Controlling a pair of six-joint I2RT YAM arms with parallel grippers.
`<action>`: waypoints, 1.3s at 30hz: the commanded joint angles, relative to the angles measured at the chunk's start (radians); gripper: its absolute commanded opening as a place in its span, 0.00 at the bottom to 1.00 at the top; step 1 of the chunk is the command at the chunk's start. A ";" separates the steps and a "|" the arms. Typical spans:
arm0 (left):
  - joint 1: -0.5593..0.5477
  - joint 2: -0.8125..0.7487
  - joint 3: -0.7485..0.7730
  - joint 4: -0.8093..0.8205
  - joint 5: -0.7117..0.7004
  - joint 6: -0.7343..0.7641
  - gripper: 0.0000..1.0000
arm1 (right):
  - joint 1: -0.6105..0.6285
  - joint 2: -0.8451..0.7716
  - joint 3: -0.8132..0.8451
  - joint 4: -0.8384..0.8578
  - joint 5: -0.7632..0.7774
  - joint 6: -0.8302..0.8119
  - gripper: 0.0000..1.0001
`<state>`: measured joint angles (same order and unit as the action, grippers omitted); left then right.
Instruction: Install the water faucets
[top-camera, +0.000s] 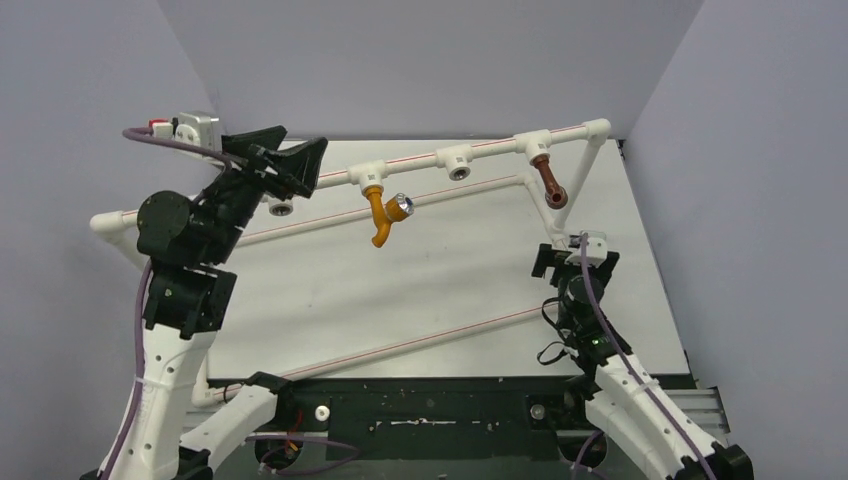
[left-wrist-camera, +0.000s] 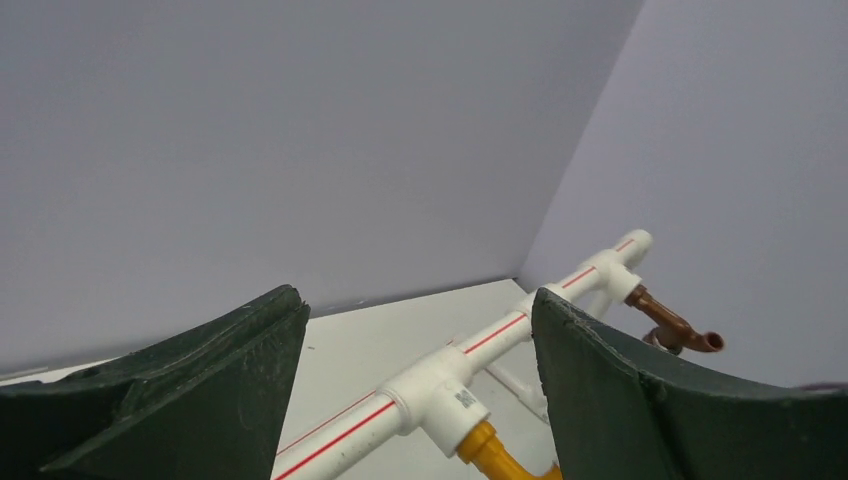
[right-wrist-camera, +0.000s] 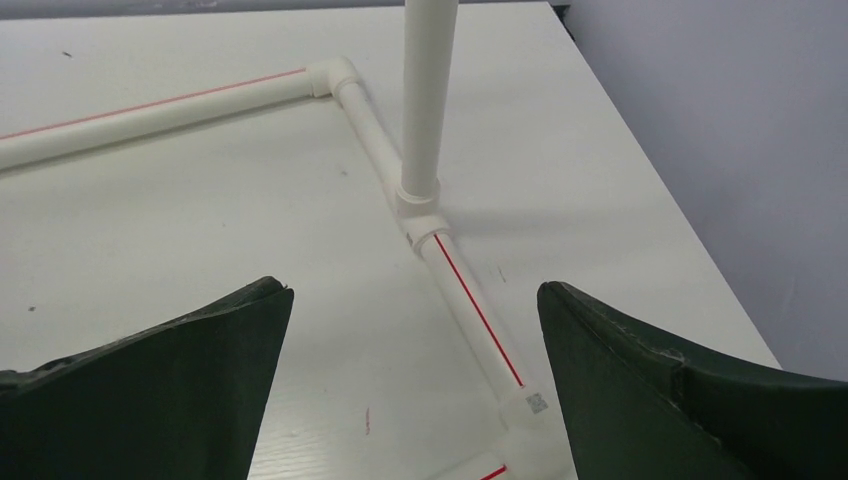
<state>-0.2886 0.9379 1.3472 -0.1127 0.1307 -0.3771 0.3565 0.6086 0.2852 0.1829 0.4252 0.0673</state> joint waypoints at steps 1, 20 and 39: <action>-0.003 -0.077 -0.097 0.117 0.174 0.000 0.81 | -0.015 0.210 -0.076 0.437 0.111 -0.030 1.00; -0.066 -0.330 -0.473 0.374 0.342 0.102 0.96 | -0.243 0.992 -0.079 1.112 -0.142 -0.088 1.00; -0.052 -0.492 -0.628 0.475 0.311 0.101 0.96 | -0.287 1.003 -0.041 1.059 -0.184 -0.067 1.00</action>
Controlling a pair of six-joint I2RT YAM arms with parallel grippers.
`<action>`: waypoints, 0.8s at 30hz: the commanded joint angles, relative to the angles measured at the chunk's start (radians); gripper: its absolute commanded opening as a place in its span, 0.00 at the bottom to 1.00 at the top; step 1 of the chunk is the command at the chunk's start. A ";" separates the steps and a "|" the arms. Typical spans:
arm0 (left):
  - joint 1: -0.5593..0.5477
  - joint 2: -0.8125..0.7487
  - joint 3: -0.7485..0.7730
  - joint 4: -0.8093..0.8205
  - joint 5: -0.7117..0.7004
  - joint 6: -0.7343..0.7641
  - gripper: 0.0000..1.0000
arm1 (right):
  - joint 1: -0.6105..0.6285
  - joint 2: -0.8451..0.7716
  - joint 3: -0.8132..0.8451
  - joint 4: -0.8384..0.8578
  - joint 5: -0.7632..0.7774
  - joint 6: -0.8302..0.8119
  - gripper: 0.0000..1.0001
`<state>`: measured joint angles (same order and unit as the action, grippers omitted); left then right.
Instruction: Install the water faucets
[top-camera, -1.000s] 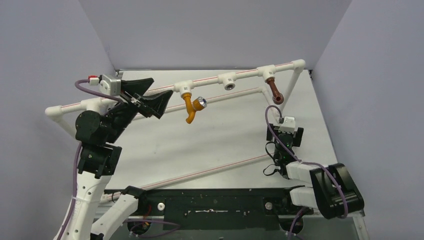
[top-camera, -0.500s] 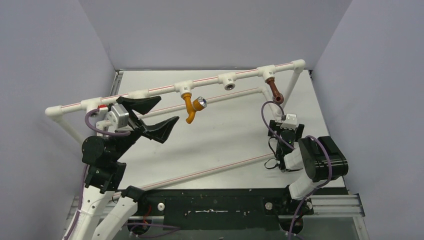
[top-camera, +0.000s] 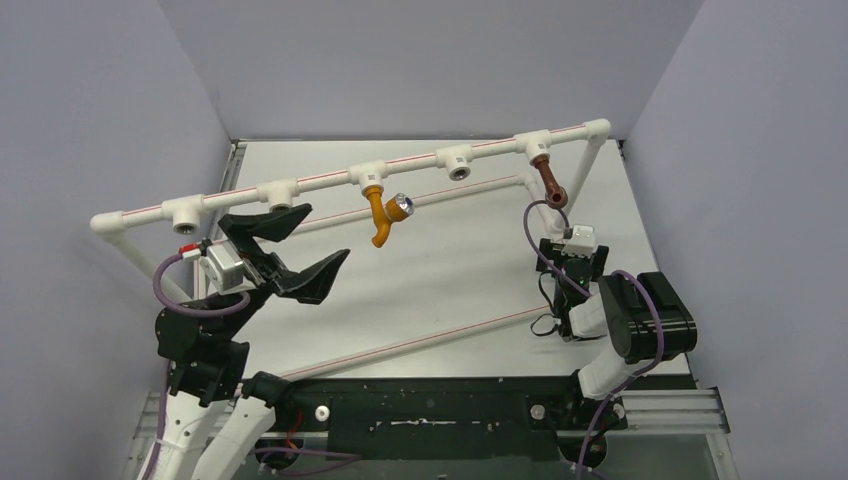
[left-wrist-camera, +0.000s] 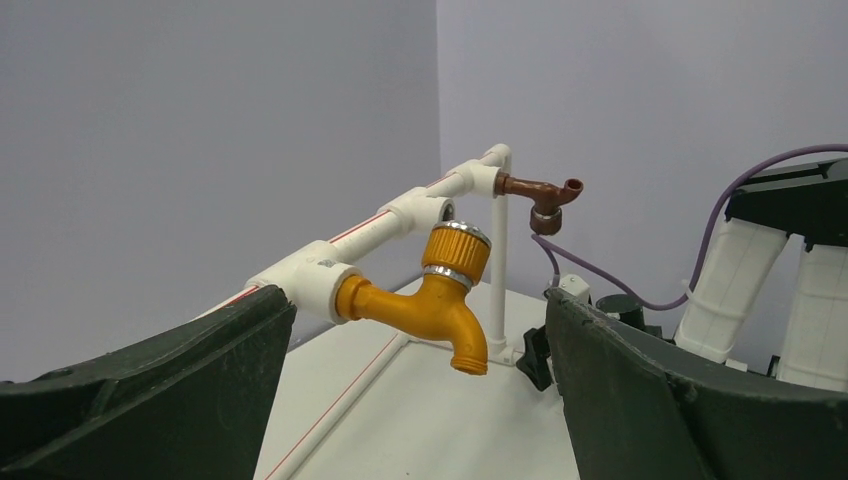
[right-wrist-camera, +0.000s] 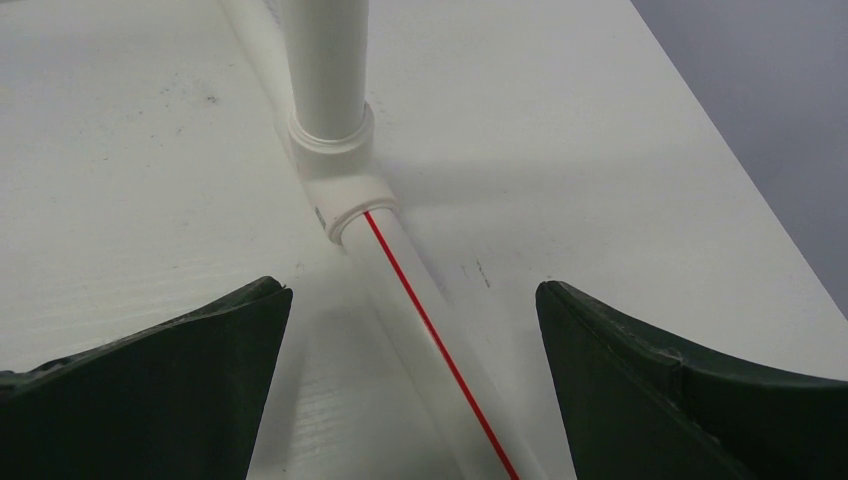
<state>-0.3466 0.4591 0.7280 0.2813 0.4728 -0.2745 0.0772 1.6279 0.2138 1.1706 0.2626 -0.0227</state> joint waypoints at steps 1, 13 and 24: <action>0.007 -0.011 -0.011 0.081 -0.035 -0.001 0.96 | -0.008 -0.016 0.029 0.071 -0.022 0.023 1.00; 0.047 0.053 -0.018 0.060 -0.060 0.012 0.96 | -0.008 -0.017 0.030 0.069 -0.023 0.023 1.00; 0.100 0.097 -0.032 0.083 -0.055 -0.002 0.96 | -0.010 -0.016 0.030 0.069 -0.024 0.023 1.00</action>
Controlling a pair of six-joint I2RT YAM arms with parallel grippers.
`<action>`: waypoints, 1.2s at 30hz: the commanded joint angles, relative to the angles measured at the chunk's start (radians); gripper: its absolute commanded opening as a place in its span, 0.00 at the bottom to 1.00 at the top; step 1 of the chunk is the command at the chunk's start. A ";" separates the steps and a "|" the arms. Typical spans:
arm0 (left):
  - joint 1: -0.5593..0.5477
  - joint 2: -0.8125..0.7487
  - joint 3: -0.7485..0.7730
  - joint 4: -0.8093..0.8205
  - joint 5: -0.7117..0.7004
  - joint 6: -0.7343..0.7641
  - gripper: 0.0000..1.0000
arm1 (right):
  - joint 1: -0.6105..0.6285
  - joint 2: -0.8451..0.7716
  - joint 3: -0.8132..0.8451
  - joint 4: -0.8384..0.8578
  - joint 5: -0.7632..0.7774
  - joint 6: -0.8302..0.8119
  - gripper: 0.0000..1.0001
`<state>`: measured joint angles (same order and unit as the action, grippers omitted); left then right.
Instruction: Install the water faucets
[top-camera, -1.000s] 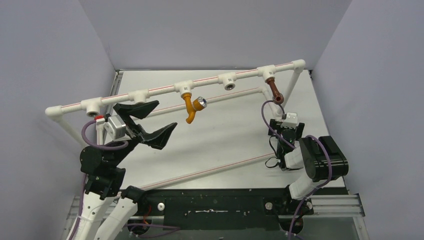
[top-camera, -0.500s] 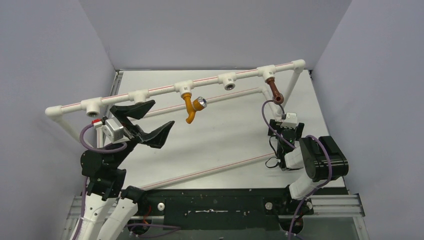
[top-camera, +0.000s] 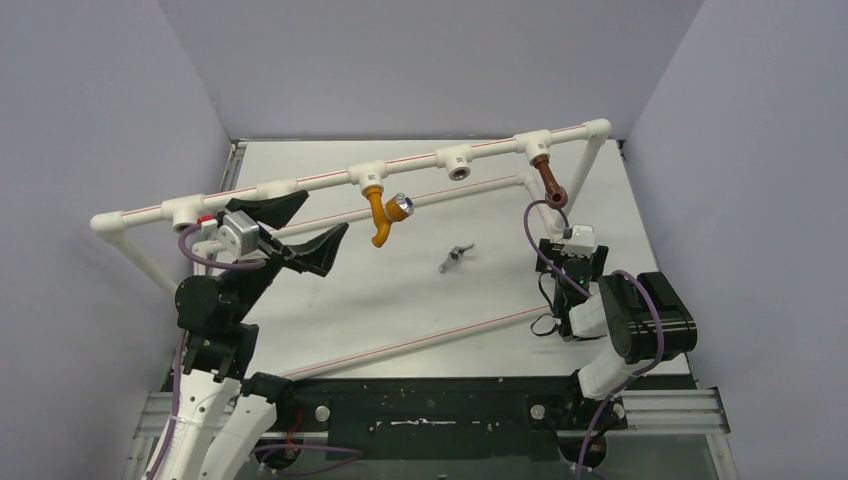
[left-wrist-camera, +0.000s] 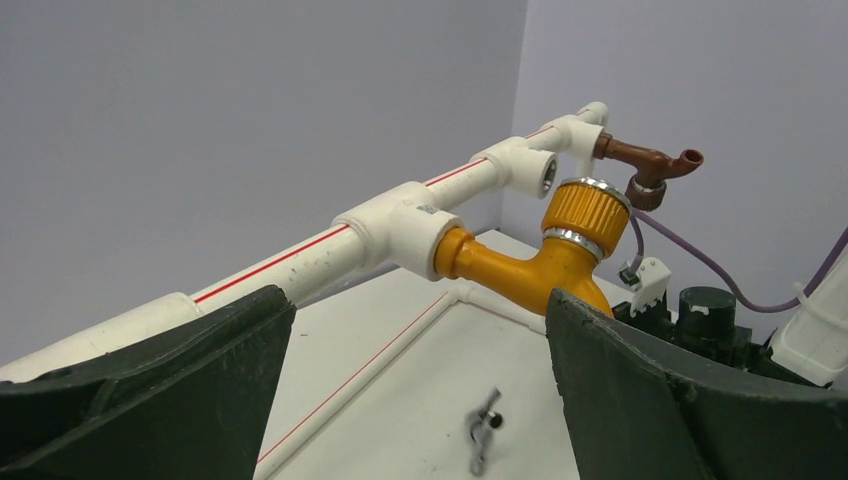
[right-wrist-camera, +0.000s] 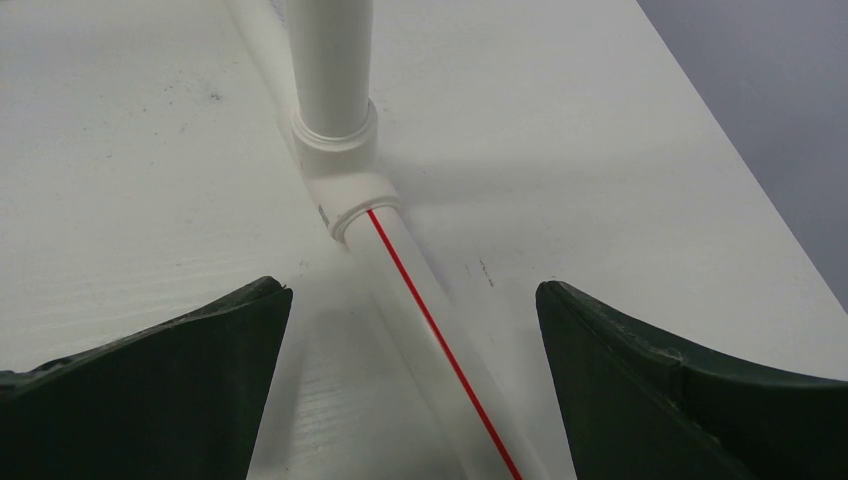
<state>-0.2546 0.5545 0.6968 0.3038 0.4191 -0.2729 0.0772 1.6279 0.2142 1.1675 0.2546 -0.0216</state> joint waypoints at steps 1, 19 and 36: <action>0.009 0.000 -0.002 0.061 0.001 -0.006 0.96 | -0.009 -0.016 0.030 0.072 -0.017 0.022 1.00; -0.057 0.009 0.016 0.030 -0.086 -0.068 0.96 | -0.009 -0.016 0.030 0.073 -0.017 0.022 1.00; -0.139 -0.008 0.012 -0.005 -0.153 -0.013 0.96 | -0.070 -0.005 0.075 -0.004 -0.205 0.041 1.00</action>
<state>-0.3744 0.5663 0.6895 0.2836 0.3023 -0.3122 0.0444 1.6283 0.2371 1.1328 0.1898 -0.0116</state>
